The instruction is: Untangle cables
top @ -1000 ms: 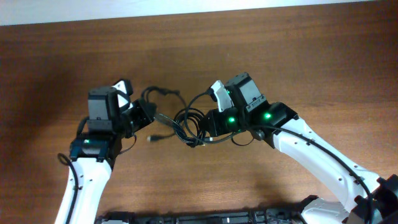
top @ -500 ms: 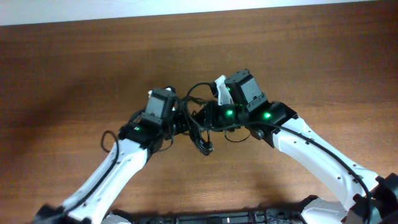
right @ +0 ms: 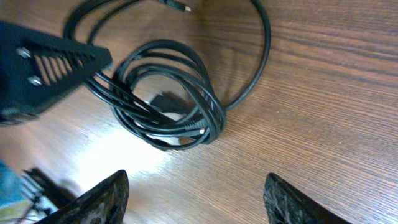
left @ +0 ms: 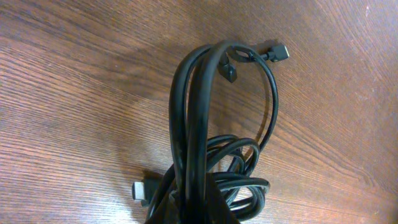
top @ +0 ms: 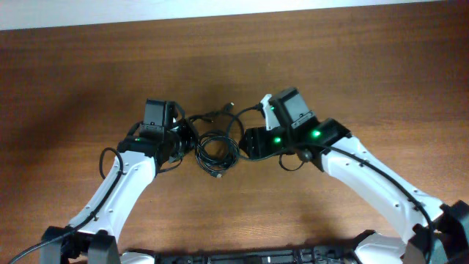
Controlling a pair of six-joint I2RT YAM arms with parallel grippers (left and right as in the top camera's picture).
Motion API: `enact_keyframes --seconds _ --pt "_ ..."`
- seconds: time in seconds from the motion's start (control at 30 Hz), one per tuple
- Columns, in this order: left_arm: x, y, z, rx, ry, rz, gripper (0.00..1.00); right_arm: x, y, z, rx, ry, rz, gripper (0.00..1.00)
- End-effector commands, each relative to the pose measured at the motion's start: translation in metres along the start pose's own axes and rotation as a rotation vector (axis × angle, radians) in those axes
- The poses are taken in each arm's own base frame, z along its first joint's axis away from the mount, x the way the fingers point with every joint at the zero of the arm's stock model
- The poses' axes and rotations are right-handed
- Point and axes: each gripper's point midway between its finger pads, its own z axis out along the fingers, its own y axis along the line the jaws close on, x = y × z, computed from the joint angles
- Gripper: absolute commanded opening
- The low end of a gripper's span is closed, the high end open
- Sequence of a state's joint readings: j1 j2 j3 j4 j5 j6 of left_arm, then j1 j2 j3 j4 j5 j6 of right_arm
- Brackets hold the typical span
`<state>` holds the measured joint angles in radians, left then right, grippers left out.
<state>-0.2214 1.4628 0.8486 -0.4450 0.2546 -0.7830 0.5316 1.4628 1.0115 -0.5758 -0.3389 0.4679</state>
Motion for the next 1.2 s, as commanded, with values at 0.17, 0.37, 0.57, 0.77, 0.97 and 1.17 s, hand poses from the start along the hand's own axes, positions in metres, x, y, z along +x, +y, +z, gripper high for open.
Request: enact_keyframes --seconds 0.17,0.37,0.57,0.77,0.97,1.17 --pt "-0.003 0.004 0.0 -0.03 -0.017 -0.001 0.0 0.009 -0.04 0.088 0.208 0.059 -0.065 0.52" --pt "-0.004 0.006 0.0 -0.04 -0.025 0.0 0.0 0.017 -0.034 0.093 0.16 0.098 -0.057 0.52" --pt "0.002 0.005 0.009 -0.21 -0.165 0.146 0.0 0.022 -0.001 0.094 -0.028 0.147 0.02 0.52" --pt "0.031 0.028 0.051 -0.365 -0.101 0.222 0.0 0.02 -0.003 0.094 -0.02 0.14 0.039 0.59" --pt "0.032 0.037 0.057 -0.39 -0.088 0.188 0.0 0.04 0.0 0.088 -0.088 0.238 -0.08 0.61" --pt "0.033 0.016 0.047 -0.079 0.154 -0.035 0.0 0.041 0.009 0.087 -0.141 0.244 -0.101 0.81"
